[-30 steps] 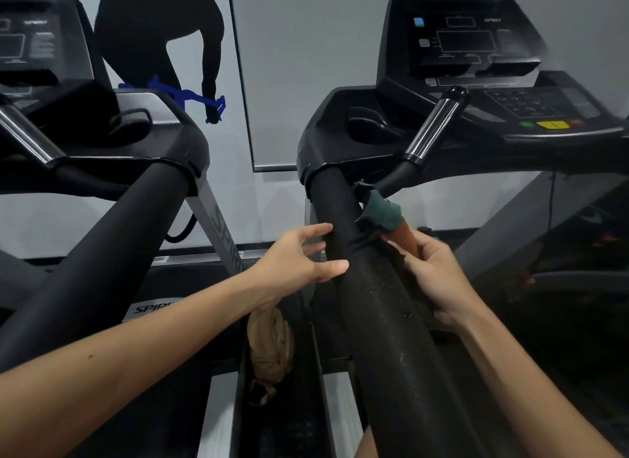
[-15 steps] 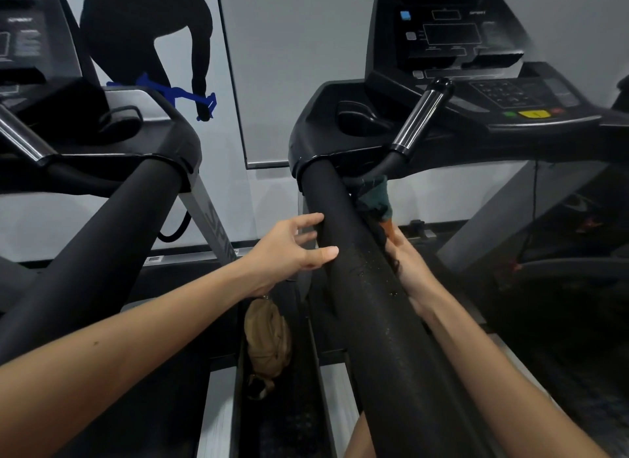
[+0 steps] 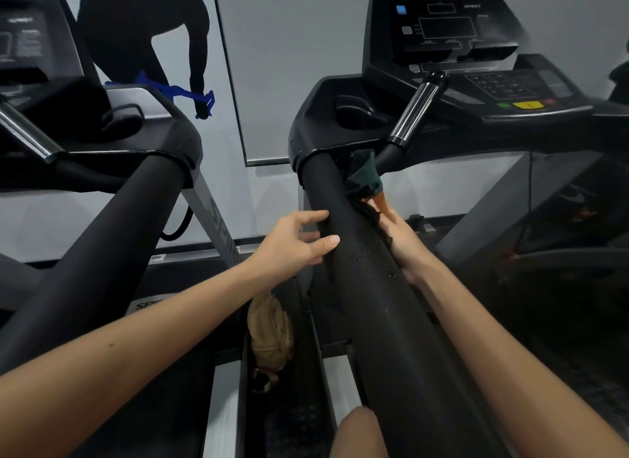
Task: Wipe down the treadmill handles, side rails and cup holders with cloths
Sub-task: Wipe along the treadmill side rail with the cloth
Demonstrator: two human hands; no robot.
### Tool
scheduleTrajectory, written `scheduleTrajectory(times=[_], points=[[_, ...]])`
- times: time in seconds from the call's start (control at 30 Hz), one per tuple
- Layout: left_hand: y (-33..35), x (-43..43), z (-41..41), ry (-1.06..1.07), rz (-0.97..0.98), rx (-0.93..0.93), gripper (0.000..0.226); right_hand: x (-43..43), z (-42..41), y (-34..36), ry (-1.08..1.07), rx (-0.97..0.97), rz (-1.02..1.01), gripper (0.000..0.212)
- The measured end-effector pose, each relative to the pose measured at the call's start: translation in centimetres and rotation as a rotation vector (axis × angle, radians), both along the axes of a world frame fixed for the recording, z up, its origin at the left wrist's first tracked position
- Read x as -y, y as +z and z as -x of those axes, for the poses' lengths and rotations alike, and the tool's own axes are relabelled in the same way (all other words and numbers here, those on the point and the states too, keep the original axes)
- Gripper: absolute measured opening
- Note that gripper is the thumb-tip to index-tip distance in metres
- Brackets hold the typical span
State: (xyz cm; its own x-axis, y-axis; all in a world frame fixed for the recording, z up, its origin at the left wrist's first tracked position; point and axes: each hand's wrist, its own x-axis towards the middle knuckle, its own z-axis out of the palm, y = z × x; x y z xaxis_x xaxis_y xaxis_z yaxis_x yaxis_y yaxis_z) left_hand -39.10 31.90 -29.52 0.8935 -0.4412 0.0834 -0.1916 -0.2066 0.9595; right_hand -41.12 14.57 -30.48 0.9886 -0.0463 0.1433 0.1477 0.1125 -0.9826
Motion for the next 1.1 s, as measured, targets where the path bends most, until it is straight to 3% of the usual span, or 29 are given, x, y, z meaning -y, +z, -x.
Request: scheduleTrajectory(times=[0.23,0.33,0.43,0.6,0.73,0.93,1.03,1.1], points=[[1.2,-0.7,-0.2,-0.041,-0.102,0.053,0.055,1.9,4.9,-1.0,-0.042,0.062,0.005,0.022],[1.2,-0.6,-0.1,-0.022,-0.104,0.075,0.052,2.2,4.5,1.3,0.081,0.153,0.343,0.016],[1.0,-0.5,-0.2,-0.026,-0.04,0.086,0.035,1.5,1.5,2.9,0.098,0.159,0.632,0.016],[0.7,-0.7,0.5,-0.087,-0.033,0.07,0.042,0.8,0.4,3.0,0.104,0.099,0.613,0.025],[0.5,-1.0,0.8,-0.118,-0.067,0.109,0.042,1.5,4.7,2.8,0.145,0.072,0.616,0.05],[0.7,-0.3,0.8,-0.027,-0.182,0.19,0.06,1.6,9.5,3.3,0.052,0.176,0.562,0.027],[1.0,-0.6,1.4,-0.035,-0.185,0.221,0.051,1.4,8.4,3.7,0.023,0.164,0.663,0.019],[1.0,-0.6,1.5,-0.066,-0.182,0.265,0.03,0.9,6.8,3.6,-0.031,0.181,0.732,0.018]])
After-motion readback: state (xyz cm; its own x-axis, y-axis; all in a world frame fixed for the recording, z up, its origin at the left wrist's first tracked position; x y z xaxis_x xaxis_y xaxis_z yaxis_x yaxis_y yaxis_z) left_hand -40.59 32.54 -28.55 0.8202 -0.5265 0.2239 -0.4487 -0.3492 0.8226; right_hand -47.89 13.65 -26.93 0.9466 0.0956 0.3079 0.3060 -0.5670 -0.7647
